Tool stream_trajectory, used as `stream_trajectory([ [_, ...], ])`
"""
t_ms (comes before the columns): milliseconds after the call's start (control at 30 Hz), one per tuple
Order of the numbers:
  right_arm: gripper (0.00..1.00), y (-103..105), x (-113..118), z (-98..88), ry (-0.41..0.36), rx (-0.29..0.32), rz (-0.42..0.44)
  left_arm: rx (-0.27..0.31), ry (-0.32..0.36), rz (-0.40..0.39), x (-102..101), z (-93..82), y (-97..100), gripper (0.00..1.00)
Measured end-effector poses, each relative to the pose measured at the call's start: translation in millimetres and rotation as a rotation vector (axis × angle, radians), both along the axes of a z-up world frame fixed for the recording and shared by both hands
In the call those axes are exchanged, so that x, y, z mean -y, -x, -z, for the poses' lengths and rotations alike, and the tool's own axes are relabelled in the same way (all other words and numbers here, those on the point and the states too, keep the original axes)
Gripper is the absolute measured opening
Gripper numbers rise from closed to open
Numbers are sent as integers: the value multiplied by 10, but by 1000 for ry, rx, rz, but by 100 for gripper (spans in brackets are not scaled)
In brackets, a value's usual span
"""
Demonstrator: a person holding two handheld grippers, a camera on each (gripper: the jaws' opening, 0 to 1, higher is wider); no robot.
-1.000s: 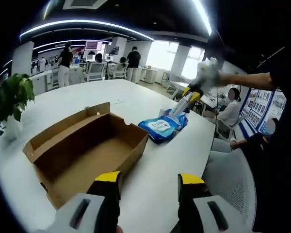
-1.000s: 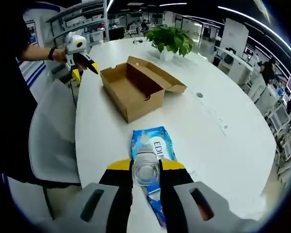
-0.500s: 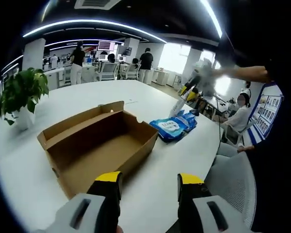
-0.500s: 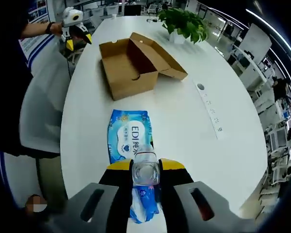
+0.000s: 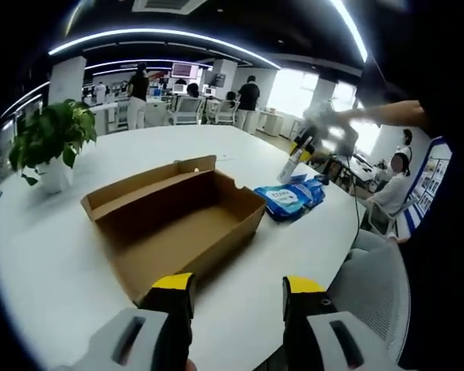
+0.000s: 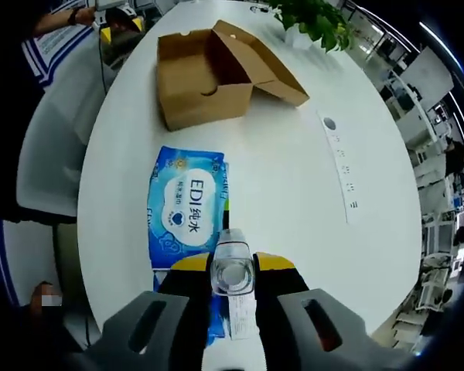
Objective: Operate the shoe box by opening the lid, removing the specified soft item, and placing it in the target area until the item is outside and the box remains undamaged.
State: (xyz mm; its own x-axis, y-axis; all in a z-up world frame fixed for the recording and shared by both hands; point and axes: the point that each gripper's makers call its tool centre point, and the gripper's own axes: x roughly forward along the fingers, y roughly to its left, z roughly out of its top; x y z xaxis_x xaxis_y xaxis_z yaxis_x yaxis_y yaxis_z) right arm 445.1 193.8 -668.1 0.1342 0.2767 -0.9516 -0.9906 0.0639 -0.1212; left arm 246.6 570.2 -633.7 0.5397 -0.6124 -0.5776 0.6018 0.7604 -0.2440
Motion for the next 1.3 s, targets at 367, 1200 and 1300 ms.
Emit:
stream_trajectory([
  [367,18,-102,59,184,53,-12,-31,-11,-10,-9,-21,39,-16,46],
  [1200,18,-154,140,377,135,-40,-60,-26,-21,-2,-15,47,5,46],
  [1300,18,-160,144,386,141,-42,-64,-27,-20,-1,-10,49,3,46],
])
